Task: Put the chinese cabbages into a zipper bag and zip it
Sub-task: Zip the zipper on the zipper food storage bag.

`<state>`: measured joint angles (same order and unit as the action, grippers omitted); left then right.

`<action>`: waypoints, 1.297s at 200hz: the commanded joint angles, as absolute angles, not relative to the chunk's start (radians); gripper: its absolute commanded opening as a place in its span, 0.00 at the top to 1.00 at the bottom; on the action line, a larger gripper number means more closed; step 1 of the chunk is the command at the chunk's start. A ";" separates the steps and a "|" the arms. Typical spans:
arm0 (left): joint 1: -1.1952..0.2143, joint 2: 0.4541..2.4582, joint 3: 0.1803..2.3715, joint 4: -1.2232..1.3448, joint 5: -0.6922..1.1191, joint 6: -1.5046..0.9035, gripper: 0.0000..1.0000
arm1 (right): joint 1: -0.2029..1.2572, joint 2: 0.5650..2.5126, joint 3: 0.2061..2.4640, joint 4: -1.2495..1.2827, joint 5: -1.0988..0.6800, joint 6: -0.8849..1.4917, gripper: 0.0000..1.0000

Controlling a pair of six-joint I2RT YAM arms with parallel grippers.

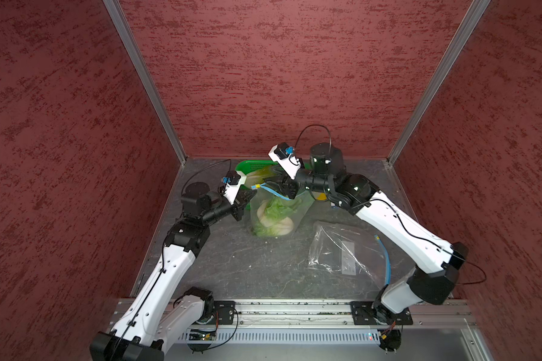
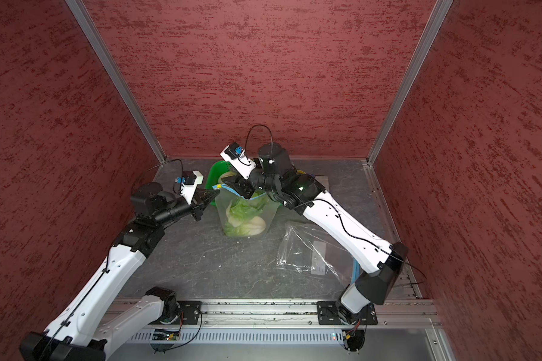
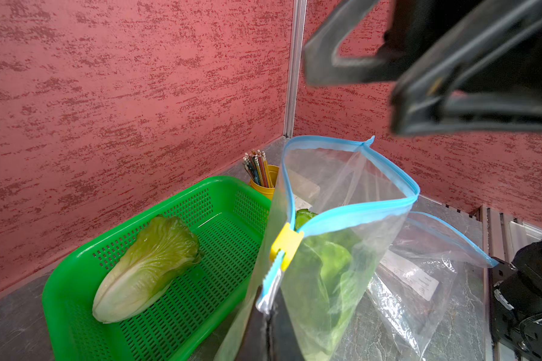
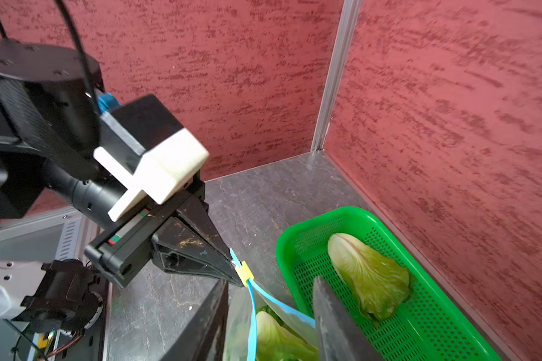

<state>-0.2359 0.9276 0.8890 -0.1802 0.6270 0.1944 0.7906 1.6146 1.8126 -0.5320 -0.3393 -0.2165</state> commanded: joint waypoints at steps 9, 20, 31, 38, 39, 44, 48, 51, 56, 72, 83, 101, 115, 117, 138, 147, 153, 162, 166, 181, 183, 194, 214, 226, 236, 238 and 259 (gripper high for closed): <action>-0.241 0.917 0.926 -0.191 0.639 0.234 1.00 | 0.761 1.668 1.930 -0.654 -0.438 -0.288 0.53; -0.242 0.917 0.926 -0.192 0.640 0.242 1.00 | 0.755 1.690 1.963 -0.680 -0.445 -0.303 0.53; -0.241 0.919 0.929 -0.197 0.640 0.250 1.00 | 0.755 1.716 2.008 -0.718 -0.455 -0.322 0.53; -0.241 0.920 0.934 -0.205 0.643 0.261 1.00 | 0.755 1.733 2.040 -0.746 -0.468 -0.336 0.53; -0.241 0.921 0.935 -0.206 0.644 0.263 1.00 | 0.755 1.736 2.045 -0.750 -0.468 -0.337 0.53; -0.241 0.922 0.939 -0.213 0.648 0.269 1.00 | 0.755 1.747 2.062 -0.763 -0.474 -0.343 0.53; -0.241 0.923 0.944 -0.221 0.653 0.276 1.00 | 0.755 1.755 2.074 -0.772 -0.478 -0.347 0.53; -0.241 0.925 0.947 -0.226 0.656 0.282 1.00 | 0.755 1.761 2.084 -0.779 -0.483 -0.350 0.53; -0.241 0.927 0.953 -0.236 0.660 0.289 1.00 | 0.755 1.771 2.096 -0.786 -0.492 -0.352 0.53; -0.241 0.934 0.969 -0.259 0.663 0.317 1.00 | 0.755 1.797 2.126 -0.802 -0.531 -0.352 0.53; -0.240 0.939 0.980 -0.275 0.660 0.338 1.00 | 0.755 1.810 2.128 -0.800 -0.549 -0.345 0.53; -0.232 0.946 0.995 -0.289 0.659 0.357 1.00 | 0.755 1.822 2.125 -0.802 -0.563 -0.342 0.53; -0.227 0.953 1.006 -0.297 0.671 0.371 1.00 | 0.755 1.825 2.120 -0.804 -0.572 -0.342 0.53; -0.227 0.953 1.009 -0.300 0.674 0.373 1.00 | 0.754 1.825 2.119 -0.804 -0.574 -0.342 0.53; -0.227 0.964 1.029 -0.320 0.684 0.392 1.00 | 0.755 1.825 2.106 -0.813 -0.590 -0.340 0.57; -0.225 0.966 1.033 -0.325 0.683 0.399 1.00 | 0.756 1.822 2.098 -0.818 -0.604 -0.335 0.61; -0.224 0.965 1.036 -0.328 0.684 0.403 1.00 | 0.755 1.816 2.089 -0.819 -0.618 -0.332 0.61; -0.221 0.964 1.038 -0.333 0.686 0.407 1.00 | 0.758 1.803 2.068 -0.809 -0.629 -0.323 0.61; -0.221 0.964 1.039 -0.336 0.687 0.409 1.00 | 0.758 1.793 2.055 -0.802 -0.630 -0.318 0.61; -0.215 0.963 1.041 -0.336 0.689 0.410 1.00 | 0.765 1.757 2.006 -0.779 -0.625 -0.311 0.61; -0.215 0.963 1.041 -0.336 0.689 0.409 1.00 | 0.765 1.754 2.000 -0.775 -0.625 -0.309 0.61; -0.215 0.963 1.045 -0.340 0.689 0.409 1.00 | 0.767 1.727 1.963 -0.757 -0.624 -0.303 0.61; -0.212 0.967 1.053 -0.348 0.687 0.411 1.00 | 0.768 1.698 1.925 -0.743 -0.621 -0.297 0.62; -0.213 0.968 1.055 -0.351 0.689 0.410 1.00 | 0.768 1.687 1.914 -0.736 -0.621 -0.295 0.62; -0.213 0.971 1.059 -0.353 0.691 0.411 1.00 | 0.769 1.682 1.905 -0.725 -0.617 -0.295 0.63; -0.213 0.971 1.060 -0.352 0.693 0.411 1.00 | 0.769 1.681 1.904 -0.722 -0.614 -0.295 0.63; -0.215 0.971 1.064 -0.354 0.707 0.408 1.00 | 0.768 1.681 1.903 -0.686 -0.589 -0.295 0.65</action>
